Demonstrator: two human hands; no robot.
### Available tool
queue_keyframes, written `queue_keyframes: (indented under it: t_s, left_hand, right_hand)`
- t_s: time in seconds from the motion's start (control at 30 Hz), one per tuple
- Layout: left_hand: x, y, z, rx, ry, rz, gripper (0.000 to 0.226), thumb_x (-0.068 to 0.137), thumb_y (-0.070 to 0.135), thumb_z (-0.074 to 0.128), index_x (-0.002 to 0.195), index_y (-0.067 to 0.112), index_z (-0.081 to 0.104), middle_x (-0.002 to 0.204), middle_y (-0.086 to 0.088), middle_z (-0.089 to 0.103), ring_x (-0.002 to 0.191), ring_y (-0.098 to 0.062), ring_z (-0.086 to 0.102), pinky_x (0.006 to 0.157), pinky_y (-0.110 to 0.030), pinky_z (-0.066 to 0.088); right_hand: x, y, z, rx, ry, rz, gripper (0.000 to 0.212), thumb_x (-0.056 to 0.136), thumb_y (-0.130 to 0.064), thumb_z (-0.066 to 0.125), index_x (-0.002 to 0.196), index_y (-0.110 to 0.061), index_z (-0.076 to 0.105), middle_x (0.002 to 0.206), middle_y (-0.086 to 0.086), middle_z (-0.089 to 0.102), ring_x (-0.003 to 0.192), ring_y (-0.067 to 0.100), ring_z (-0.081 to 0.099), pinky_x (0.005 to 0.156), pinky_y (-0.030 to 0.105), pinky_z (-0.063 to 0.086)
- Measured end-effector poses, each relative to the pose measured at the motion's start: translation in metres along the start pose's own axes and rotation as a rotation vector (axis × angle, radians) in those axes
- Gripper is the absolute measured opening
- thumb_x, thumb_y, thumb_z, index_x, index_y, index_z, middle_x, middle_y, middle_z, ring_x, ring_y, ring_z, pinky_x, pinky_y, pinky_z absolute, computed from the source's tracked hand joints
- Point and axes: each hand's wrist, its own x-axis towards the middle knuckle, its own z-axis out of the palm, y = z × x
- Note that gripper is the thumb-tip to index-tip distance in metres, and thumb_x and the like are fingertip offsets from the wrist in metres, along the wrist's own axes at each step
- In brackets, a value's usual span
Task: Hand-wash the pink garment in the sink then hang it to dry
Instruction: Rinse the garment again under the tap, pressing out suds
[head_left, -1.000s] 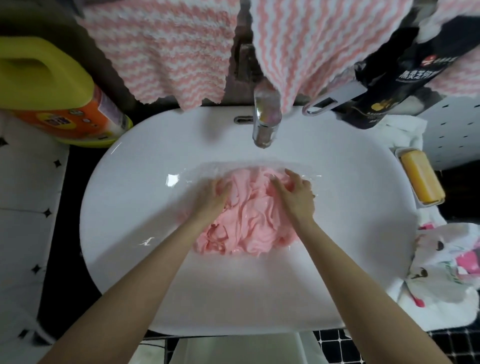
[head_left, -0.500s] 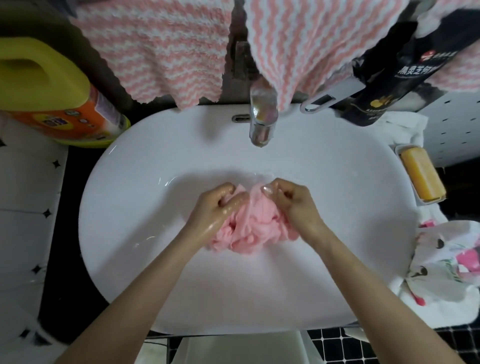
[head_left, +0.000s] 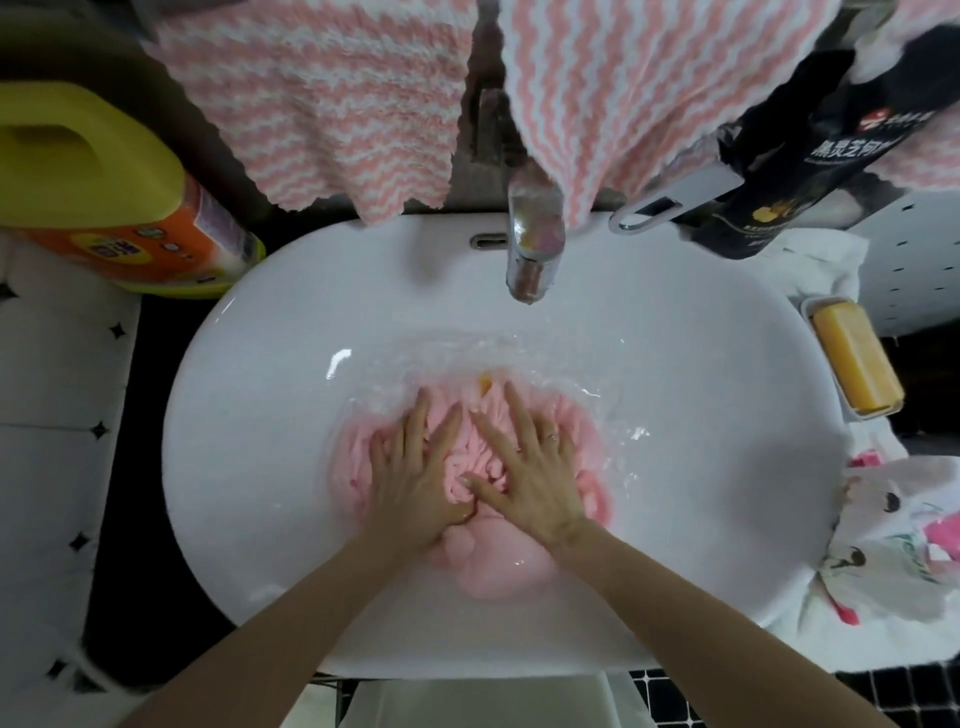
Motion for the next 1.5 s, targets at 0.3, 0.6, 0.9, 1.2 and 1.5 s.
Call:
queue_keyframes:
  t_s: [0.3, 0.6, 0.9, 1.2, 1.5]
  left_hand:
    - [0.029, 0.001, 0.029, 0.168, 0.153, 0.047, 0.058, 0.075, 0.049, 0.041, 0.115, 0.008, 0.051, 0.106, -0.014, 0.059, 0.094, -0.030, 0.052, 0.074, -0.038, 0.048]
    - [0.081, -0.003, 0.026, 0.160, 0.166, 0.096, 0.042, 0.077, 0.027, 0.039, 0.088, 0.003, 0.072, 0.070, -0.010, 0.071, 0.055, -0.022, 0.067, 0.042, -0.026, 0.050]
    - [0.092, 0.010, -0.035, -0.498, -0.157, -0.270, 0.041, 0.090, 0.054, 0.050, 0.106, 0.020, 0.064, 0.107, -0.005, 0.068, 0.100, -0.024, 0.062, 0.087, -0.035, 0.049]
    - [0.035, 0.023, -0.108, -1.130, 0.096, -0.254, 0.019, 0.087, 0.038, 0.058, 0.093, 0.021, 0.052, 0.063, 0.011, 0.061, 0.061, -0.003, 0.055, 0.061, -0.015, 0.042]
    - [0.001, -0.008, -0.013, -0.029, 0.015, -0.024, 0.112, 0.052, 0.090, 0.034, 0.145, 0.033, 0.010, 0.158, -0.011, 0.007, 0.143, -0.028, -0.001, 0.110, -0.062, 0.011]
  right_hand:
    - [0.031, 0.007, 0.011, -0.065, 0.140, -0.027, 0.053, 0.081, -0.047, 0.050, 0.122, -0.014, 0.045, 0.113, 0.016, 0.065, 0.076, 0.034, 0.068, 0.059, 0.036, 0.056]
    - [0.071, 0.003, -0.013, -0.051, 0.150, 0.047, 0.038, 0.084, -0.033, 0.045, 0.100, -0.005, 0.065, 0.076, 0.012, 0.068, 0.066, 0.028, 0.065, 0.055, 0.025, 0.038]
    - [0.075, -0.002, -0.051, 0.444, 0.093, 0.362, 0.037, 0.099, -0.039, 0.042, 0.095, -0.017, 0.072, 0.095, 0.012, 0.071, 0.092, 0.028, 0.064, 0.079, 0.033, 0.044]
    - [-0.007, -0.009, -0.109, 1.146, 0.190, 0.232, 0.019, 0.088, -0.032, 0.062, 0.080, -0.016, 0.059, 0.070, -0.005, 0.064, 0.065, 0.010, 0.060, 0.062, 0.022, 0.046]
    - [0.005, -0.008, -0.032, 0.074, 0.068, 0.024, 0.079, 0.076, -0.084, 0.015, 0.146, -0.050, 0.012, 0.160, -0.002, -0.012, 0.147, 0.033, -0.002, 0.113, 0.059, 0.002]
